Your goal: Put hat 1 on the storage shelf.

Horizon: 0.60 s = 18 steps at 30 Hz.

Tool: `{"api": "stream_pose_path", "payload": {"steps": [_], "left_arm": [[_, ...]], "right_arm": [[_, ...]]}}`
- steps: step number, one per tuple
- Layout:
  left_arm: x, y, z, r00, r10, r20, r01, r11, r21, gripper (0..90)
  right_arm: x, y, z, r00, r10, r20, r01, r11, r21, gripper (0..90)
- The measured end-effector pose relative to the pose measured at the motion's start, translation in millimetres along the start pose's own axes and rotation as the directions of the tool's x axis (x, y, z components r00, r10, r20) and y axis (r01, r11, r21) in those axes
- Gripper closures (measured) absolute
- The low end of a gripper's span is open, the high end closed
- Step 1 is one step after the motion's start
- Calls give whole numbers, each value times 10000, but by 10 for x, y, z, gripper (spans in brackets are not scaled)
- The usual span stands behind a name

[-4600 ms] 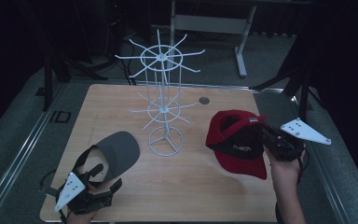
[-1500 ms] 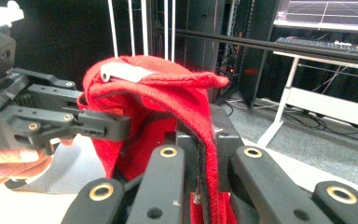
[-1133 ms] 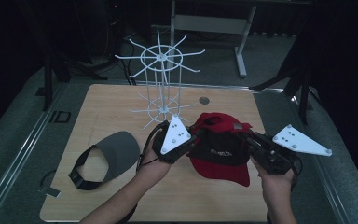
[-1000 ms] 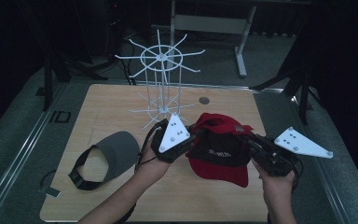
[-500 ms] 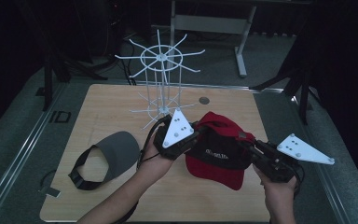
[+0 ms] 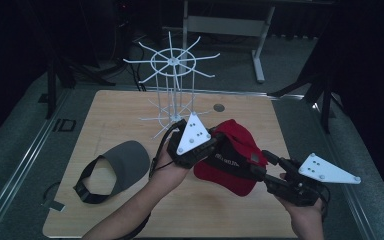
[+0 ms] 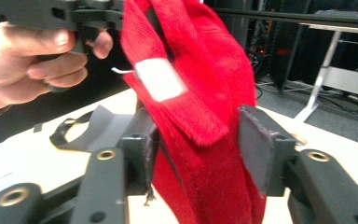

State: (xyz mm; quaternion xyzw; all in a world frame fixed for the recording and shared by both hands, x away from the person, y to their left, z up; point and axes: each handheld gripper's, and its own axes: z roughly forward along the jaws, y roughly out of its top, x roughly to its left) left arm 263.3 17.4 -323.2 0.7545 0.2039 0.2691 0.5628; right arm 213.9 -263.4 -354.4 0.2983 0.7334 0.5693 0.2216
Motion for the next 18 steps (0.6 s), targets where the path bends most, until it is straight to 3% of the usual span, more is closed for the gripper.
{"api": "stream_pose_path", "payload": {"steps": [4,10,12,13,15,17,18], "left_arm": [[24,5,-13,9999,-61,152,62,10000,-21,856],[28,0,-34,9980,17,632,-9,9999,-122,855],[54,-14,-51,9925,77,1217,-44,9996,-271,854],[64,-20,-62,9925,188,1212,-161,9996,-230,854],[101,-35,-70,9866,159,1626,-133,9998,-170,854],[107,-47,-76,9866,234,1617,-207,9996,-180,854],[124,-63,-82,9809,220,1932,-182,9996,-213,854]], "right_arm": [[36,14,-52,9988,-189,-453,180,9996,-204,443],[-3,68,-100,9993,-165,-337,150,9989,-443,433],[-28,88,-78,9991,-268,-332,257,9992,-321,441],[-41,97,-71,9986,-347,-408,335,9990,-291,459],[-57,112,-51,9972,-554,-505,546,9984,-165,463],[-59,116,-40,9965,-653,-527,648,9978,-123,459],[-64,120,-26,9958,-715,-565,715,9974,-21,446]]}}
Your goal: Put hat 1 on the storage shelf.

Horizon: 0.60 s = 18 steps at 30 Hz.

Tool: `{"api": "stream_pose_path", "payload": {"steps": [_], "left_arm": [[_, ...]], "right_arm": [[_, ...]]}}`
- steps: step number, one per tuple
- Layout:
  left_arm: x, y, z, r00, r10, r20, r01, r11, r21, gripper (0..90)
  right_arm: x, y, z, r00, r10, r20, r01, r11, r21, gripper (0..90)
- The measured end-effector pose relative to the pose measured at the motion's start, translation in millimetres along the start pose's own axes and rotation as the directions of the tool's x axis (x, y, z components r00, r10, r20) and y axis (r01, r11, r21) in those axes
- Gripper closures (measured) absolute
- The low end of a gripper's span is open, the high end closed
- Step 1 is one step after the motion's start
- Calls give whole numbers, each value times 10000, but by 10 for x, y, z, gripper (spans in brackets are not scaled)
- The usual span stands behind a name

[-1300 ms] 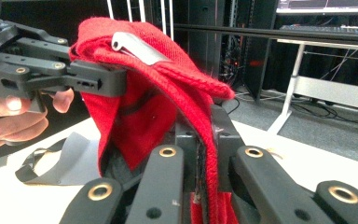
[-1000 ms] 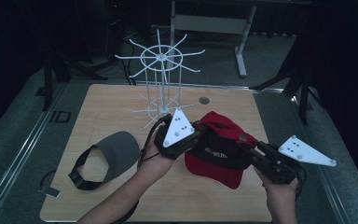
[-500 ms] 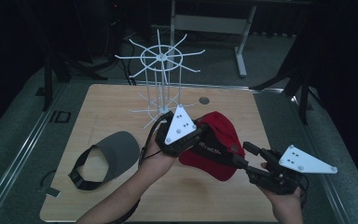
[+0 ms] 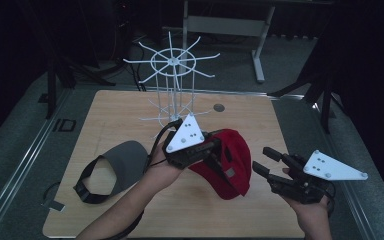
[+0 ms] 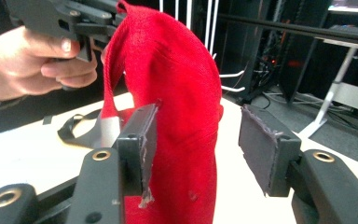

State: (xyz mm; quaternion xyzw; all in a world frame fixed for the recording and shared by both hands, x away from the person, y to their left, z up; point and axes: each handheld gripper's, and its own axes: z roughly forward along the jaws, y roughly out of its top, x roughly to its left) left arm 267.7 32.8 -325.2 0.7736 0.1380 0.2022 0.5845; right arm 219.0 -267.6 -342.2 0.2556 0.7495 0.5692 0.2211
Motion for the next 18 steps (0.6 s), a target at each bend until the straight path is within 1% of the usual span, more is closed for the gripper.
{"api": "stream_pose_path", "payload": {"steps": [1,2,3,4,5,6,7,8,9,10,11,12,13,14,15,17,18], "left_arm": [[1,-7,-5,10000,-3,82,4,10000,-34,854],[2,-10,-6,9998,10,207,-10,10000,-6,853],[1,-14,-6,9991,-54,416,57,10000,-76,853],[1,-16,-8,9986,-96,527,103,9999,-127,853],[0,-16,-9,9973,-106,728,118,9998,-152,853],[-3,-13,-10,9957,-59,927,73,9999,-146,853],[-5,-9,-12,9934,47,1146,-33,9999,-125,853],[-8,-5,-12,9892,162,1459,-148,9998,-106,853],[-14,1,-11,9864,260,1622,-252,9997,-73,852],[-13,3,-12,9821,289,1859,-281,9996,-68,852],[-8,2,-12,9758,315,2163,-299,9995,-104,852],[-15,3,-13,9753,379,2178,-364,9993,-106,852],[-14,3,-14,9733,370,2264,-355,9993,-106,852],[-15,2,-15,9708,364,2372,-338,9993,-149,851],[-19,3,-16,9733,396,2262,-376,9992,-132,851],[-16,2,-15,9739,329,2246,-303,9994,-151,851],[-15,0,-15,9764,330,2136,-310,9994,-128,851]], "right_arm": [[-4,3,24,9999,-117,51,116,9999,105,459],[-4,5,39,9997,-226,-23,226,9995,207,465],[-2,6,53,9995,-322,-9,322,9991,267,474],[0,8,65,9992,-392,-30,393,9988,278,480],[1,12,79,9989,-444,-171,449,9985,322,487],[4,18,93,9983,-552,-189,558,9979,336,491],[6,26,106,9973,-704,-217,712,9968,366,495],[6,37,122,9961,-799,-376,815,9957,433,495],[7,48,138,9942,-944,-507,968,9942,473,498],[11,58,148,9913,-1162,-619,1193,9917,489,513],[14,66,161,9878,-1323,-818,1370,9891,545,515],[17,72,176,9853,-1412,-959,1471,9874,583,522],[18,74,185,9806,-1573,-1168,1644,9849,536,534],[19,74,197,9769,-1625,-1388,1715,9836,552,534],[18,74,211,9747,-1672,-1487,1778,9822,610,548],[34,64,230,9688,-1817,-1684,1954,9783,685,577],[39,60,236,9672,-1891,-1694,2036,9763,731,624]]}}
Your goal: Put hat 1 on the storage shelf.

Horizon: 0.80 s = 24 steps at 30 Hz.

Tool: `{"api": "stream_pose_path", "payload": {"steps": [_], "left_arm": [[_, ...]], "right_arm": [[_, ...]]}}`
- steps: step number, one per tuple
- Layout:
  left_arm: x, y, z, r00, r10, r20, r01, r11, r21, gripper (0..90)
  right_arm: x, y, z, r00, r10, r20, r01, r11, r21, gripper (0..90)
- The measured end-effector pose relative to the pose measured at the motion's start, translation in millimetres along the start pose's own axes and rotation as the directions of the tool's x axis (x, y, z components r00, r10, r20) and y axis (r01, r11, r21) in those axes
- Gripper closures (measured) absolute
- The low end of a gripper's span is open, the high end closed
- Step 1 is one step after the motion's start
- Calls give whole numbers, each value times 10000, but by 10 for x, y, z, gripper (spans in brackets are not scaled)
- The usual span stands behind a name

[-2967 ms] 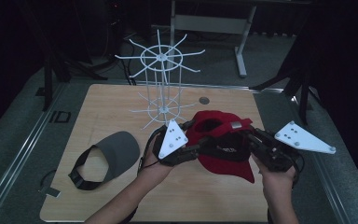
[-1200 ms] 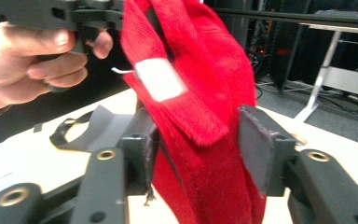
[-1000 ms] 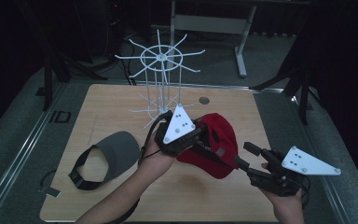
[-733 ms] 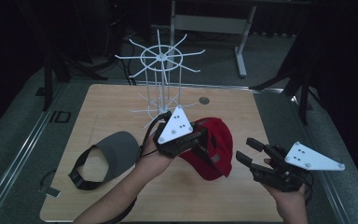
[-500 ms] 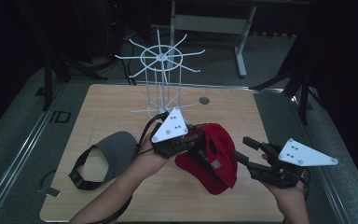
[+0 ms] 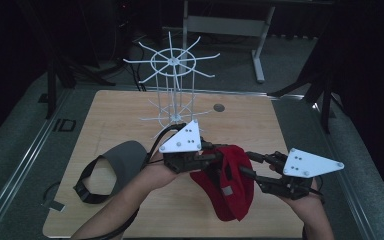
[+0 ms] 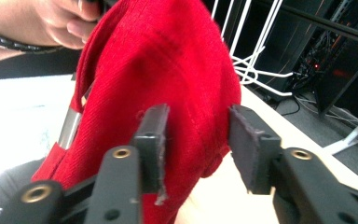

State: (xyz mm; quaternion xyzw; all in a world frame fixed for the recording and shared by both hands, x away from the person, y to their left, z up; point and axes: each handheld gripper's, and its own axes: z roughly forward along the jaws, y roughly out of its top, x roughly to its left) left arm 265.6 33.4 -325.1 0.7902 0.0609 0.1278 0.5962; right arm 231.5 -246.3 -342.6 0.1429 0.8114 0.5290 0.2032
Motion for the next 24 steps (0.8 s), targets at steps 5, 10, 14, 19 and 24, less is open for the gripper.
{"api": "stream_pose_path", "payload": {"steps": [5,10,14,19,24], "left_arm": [[3,-22,-16,10000,-20,-42,20,10000,23,851],[13,-53,-38,10000,-69,-34,69,10000,-41,849],[22,-86,-41,9999,31,169,-30,10000,-40,847],[33,-122,-34,9997,-25,257,29,9998,-180,840],[38,-176,-69,9999,-49,93,53,9990,-438,694]], "right_arm": [[-17,-9,-29,9990,140,-419,-143,9999,-83,863],[-52,-17,-80,9965,523,-659,-558,9970,-534,879],[-51,21,-138,9947,373,-959,-449,9959,-789,883],[-62,49,-153,9929,498,-1083,-599,9940,-917,885],[-105,53,-139,9909,1002,-900,-1088,9894,-960,886]]}}
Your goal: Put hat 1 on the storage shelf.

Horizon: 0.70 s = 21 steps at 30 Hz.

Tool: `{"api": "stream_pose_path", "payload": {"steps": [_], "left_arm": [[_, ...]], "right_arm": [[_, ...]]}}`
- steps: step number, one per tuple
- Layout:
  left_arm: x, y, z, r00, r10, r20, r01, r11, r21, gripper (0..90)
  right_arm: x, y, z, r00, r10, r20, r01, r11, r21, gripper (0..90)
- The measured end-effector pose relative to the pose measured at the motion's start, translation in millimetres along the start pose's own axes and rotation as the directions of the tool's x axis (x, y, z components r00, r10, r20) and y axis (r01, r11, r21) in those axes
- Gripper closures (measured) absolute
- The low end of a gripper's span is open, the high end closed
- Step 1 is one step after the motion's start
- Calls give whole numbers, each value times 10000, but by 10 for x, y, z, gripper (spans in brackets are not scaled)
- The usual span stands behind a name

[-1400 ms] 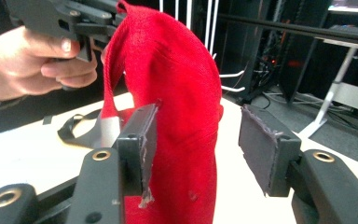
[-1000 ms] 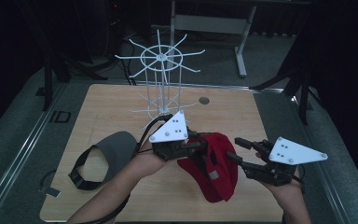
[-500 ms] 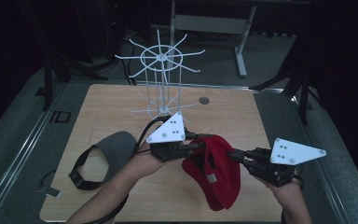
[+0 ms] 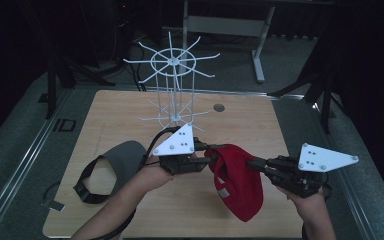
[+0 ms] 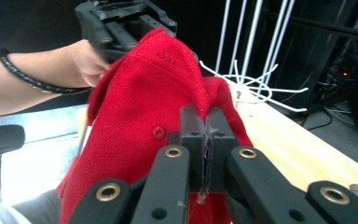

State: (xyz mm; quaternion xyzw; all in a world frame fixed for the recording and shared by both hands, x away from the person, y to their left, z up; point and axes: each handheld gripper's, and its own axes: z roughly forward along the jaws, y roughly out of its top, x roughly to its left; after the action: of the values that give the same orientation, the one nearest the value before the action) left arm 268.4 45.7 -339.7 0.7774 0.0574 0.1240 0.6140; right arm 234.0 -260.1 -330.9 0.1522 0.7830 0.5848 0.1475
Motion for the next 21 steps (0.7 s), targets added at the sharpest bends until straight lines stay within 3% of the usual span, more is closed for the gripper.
{"api": "stream_pose_path", "payload": {"steps": [3,5,9,15,21], "left_arm": [[24,-23,-65,9994,-353,-7,353,9992,-179,569],[31,-40,-112,9987,-506,6,506,9985,-197,564],[16,-75,-192,9973,-449,-585,446,9990,-64,555],[-34,-185,-318,9962,-303,-817,317,9994,165,511],[-31,-421,-524,9879,-884,-1271,905,9958,115,423]], "right_arm": [[-25,8,-24,9996,190,203,-188,9998,-114,886],[-48,17,-46,9990,354,261,-347,9991,-253,886],[-78,40,-88,9982,460,374,-441,9977,-507,886],[-112,89,-138,9946,589,853,-532,9963,-678,886],[-172,167,-200,9898,758,1206,-648,9936,-928,886]]}}
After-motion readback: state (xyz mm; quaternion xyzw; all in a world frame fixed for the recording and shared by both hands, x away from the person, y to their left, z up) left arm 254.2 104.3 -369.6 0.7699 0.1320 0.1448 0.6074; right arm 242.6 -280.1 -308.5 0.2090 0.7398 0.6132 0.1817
